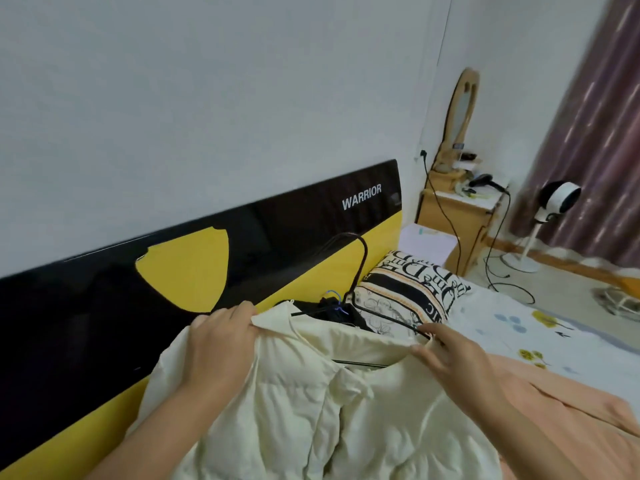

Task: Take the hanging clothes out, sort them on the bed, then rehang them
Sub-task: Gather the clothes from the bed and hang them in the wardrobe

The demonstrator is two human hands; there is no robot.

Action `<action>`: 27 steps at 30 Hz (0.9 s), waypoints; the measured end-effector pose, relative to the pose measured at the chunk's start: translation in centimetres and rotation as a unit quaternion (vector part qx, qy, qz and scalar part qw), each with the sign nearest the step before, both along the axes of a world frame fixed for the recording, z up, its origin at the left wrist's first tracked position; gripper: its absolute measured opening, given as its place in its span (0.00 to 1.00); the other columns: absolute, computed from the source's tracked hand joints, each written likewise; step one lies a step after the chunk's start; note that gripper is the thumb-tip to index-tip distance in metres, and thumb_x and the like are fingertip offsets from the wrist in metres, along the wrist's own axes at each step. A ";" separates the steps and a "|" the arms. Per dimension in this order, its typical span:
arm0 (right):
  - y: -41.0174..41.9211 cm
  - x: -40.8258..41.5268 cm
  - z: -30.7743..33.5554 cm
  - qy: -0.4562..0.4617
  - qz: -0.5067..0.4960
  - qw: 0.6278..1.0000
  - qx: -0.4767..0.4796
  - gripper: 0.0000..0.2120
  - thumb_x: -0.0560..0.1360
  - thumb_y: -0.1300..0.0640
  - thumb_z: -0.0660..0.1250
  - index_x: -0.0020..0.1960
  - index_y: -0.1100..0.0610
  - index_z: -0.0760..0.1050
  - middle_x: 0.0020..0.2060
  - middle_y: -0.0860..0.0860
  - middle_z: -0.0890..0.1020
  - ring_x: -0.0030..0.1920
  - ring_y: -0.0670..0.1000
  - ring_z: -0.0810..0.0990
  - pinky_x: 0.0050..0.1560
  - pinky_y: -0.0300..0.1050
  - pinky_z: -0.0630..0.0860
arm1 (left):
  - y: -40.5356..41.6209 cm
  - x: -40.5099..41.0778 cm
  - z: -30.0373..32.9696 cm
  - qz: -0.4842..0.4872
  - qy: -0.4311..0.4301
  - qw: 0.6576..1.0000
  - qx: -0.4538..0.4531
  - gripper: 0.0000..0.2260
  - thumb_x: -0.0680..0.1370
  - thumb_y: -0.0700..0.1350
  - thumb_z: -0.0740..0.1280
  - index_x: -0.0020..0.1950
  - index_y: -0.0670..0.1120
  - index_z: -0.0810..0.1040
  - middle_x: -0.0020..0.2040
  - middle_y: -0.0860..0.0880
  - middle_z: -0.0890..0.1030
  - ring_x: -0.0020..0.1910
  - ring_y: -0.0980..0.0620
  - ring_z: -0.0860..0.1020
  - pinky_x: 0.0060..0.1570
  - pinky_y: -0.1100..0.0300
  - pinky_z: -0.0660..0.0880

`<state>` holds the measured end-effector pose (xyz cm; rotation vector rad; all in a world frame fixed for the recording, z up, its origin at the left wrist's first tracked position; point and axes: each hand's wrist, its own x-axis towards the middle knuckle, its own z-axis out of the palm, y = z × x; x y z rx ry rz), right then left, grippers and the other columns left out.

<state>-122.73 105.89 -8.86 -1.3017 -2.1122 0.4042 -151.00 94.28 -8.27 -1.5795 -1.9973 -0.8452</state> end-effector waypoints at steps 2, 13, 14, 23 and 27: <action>-2.3 1.5 0.9 0.037 0.037 0.999 0.003 0.14 0.76 0.50 0.65 0.58 0.56 0.77 0.48 0.51 0.81 0.50 0.51 0.76 0.48 0.44 0.68 | -3.4 1.2 1.0 0.027 -0.010 0.999 0.033 0.11 0.69 0.41 0.52 0.33 0.44 0.72 0.23 0.53 0.68 0.21 0.47 0.69 0.30 0.59 0.63; -13.4 4.5 4.8 0.084 0.076 0.976 0.186 0.08 0.75 0.55 0.62 0.37 0.55 0.70 0.30 0.44 0.70 0.32 0.52 0.69 0.32 0.39 0.65 | -19.9 6.3 6.7 0.119 -0.103 0.986 0.053 0.07 0.75 0.42 0.59 0.38 0.46 0.74 0.28 0.55 0.68 0.30 0.50 0.67 0.28 0.63 0.58; -14.6 4.6 5.1 0.106 0.077 0.969 0.210 0.08 0.73 0.50 0.60 0.37 0.53 0.69 0.29 0.44 0.69 0.30 0.51 0.68 0.32 0.36 0.64 | -21.0 6.4 7.0 0.117 -0.133 0.983 0.041 0.07 0.77 0.42 0.61 0.40 0.48 0.74 0.30 0.54 0.70 0.33 0.48 0.69 0.30 0.58 0.61; -25.0 5.4 7.3 0.252 0.019 0.929 0.270 0.20 0.70 0.48 0.60 0.36 0.66 0.75 0.29 0.55 0.70 0.33 0.53 0.68 0.42 0.27 0.63 | -32.9 8.8 9.1 0.060 -0.180 0.982 0.025 0.05 0.73 0.54 0.66 0.41 0.60 0.70 0.39 0.59 0.77 0.42 0.54 0.75 0.40 0.53 0.74; -29.0 7.0 8.0 0.261 0.031 0.930 0.256 0.15 0.72 0.47 0.62 0.41 0.58 0.76 0.31 0.57 0.74 0.33 0.58 0.72 0.38 0.41 0.70 | -38.5 10.3 10.1 0.003 -0.111 0.993 0.032 0.12 0.69 0.60 0.59 0.43 0.55 0.76 0.40 0.59 0.76 0.42 0.58 0.74 0.44 0.59 0.71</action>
